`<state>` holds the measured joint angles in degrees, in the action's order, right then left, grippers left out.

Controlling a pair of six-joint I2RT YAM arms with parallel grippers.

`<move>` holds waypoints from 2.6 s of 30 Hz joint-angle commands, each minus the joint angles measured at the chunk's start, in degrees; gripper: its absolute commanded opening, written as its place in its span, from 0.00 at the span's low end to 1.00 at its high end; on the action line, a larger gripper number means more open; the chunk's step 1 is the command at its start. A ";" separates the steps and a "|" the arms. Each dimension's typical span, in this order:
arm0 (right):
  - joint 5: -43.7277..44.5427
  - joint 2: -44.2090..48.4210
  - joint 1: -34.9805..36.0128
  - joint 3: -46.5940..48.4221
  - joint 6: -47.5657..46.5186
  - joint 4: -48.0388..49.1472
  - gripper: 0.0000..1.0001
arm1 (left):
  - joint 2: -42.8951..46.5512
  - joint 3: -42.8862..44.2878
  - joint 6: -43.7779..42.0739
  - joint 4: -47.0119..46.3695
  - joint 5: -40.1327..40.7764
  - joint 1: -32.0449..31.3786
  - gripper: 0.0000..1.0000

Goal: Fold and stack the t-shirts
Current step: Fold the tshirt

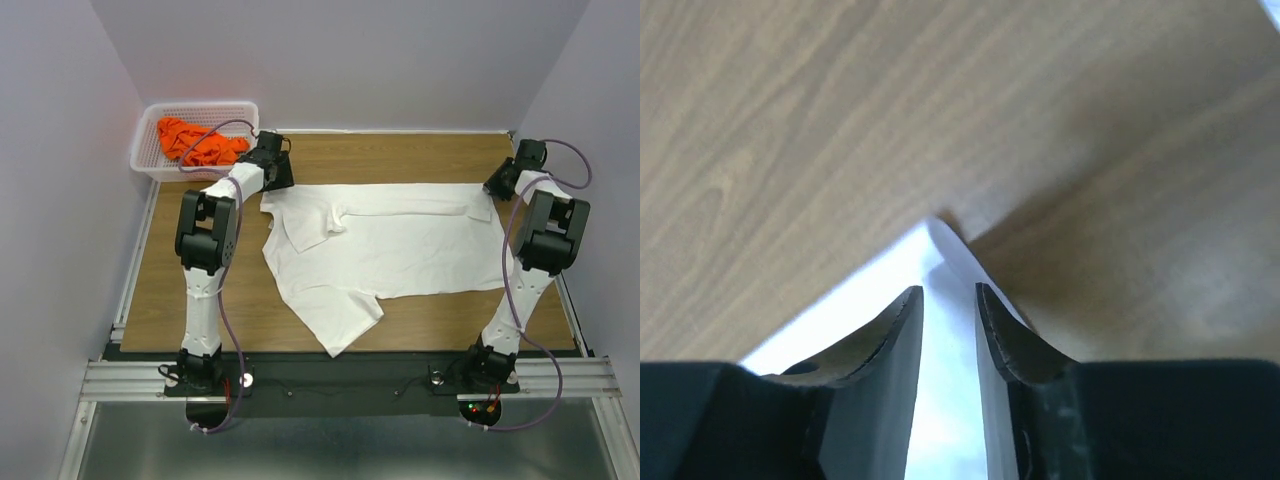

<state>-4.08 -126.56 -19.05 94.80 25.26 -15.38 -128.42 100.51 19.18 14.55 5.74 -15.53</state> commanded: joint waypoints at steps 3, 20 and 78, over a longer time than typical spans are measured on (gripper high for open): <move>-2.24 12.56 5.41 -5.14 -4.60 -0.97 0.37 | 13.18 -3.29 -1.51 -0.40 1.11 -1.87 0.76; -13.50 16.27 37.14 -11.75 -15.23 -0.01 0.38 | 25.69 -23.26 3.23 6.98 -0.64 -8.55 0.62; -20.62 12.57 45.94 -11.31 -18.58 0.17 0.38 | 19.17 -12.97 -2.83 19.64 1.56 -8.64 0.00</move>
<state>-22.55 -115.22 26.24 82.15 7.73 -16.32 -112.64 84.90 18.33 30.59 6.26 -24.01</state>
